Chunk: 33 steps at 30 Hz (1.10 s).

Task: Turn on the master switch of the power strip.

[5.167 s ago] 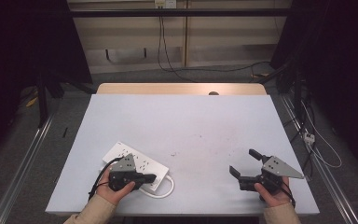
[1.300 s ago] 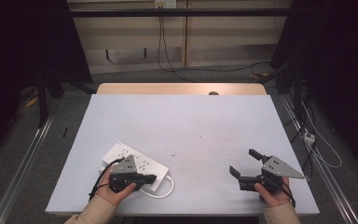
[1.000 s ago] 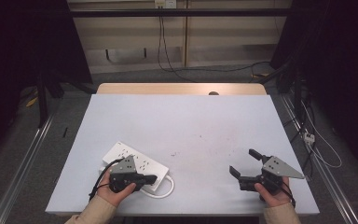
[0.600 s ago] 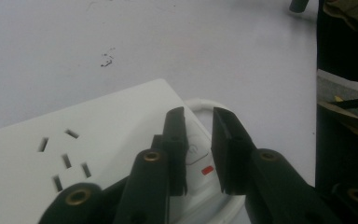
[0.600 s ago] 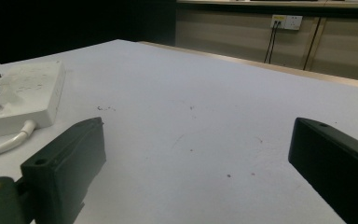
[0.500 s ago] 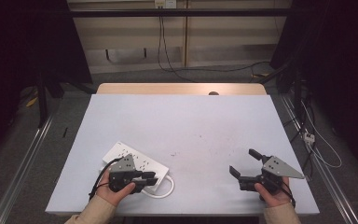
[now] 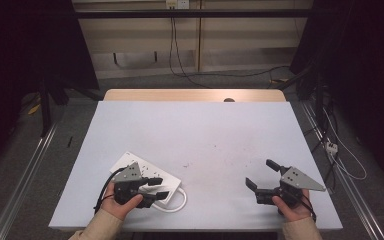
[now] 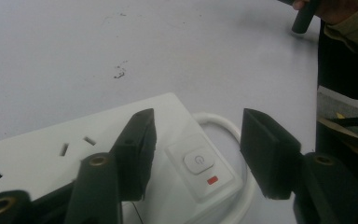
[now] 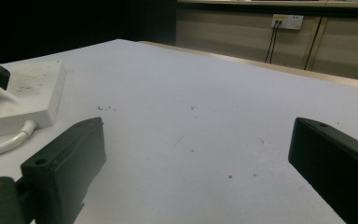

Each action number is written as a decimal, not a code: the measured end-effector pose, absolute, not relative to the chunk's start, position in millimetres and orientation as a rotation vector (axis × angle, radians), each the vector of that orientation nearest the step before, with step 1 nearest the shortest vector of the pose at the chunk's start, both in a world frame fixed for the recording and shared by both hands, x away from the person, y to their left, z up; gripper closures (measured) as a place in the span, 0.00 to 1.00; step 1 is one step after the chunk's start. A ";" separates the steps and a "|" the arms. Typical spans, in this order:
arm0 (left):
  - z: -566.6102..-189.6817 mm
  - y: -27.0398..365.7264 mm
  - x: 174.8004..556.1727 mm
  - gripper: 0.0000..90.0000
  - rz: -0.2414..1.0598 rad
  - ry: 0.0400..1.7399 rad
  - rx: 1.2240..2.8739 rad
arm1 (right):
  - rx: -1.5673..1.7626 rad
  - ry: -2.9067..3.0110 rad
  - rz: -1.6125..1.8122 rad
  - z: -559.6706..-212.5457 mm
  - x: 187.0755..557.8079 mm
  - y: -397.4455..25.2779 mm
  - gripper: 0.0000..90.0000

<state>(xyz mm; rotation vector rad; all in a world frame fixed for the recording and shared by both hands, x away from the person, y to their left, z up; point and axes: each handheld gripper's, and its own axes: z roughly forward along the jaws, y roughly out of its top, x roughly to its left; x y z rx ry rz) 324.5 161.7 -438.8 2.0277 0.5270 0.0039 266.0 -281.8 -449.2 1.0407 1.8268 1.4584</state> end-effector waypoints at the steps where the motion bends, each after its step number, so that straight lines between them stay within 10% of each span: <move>1: -439.1 161.8 324.7 0.47 0.006 0.529 2.024 | 1.040 1.827 1.459 -449.3 266.3 -281.8 0.04; 33: -436.3 174.5 329.9 0.11 0.026 0.566 1.977 | 1.035 1.833 1.465 -449.2 266.5 -281.5 0.04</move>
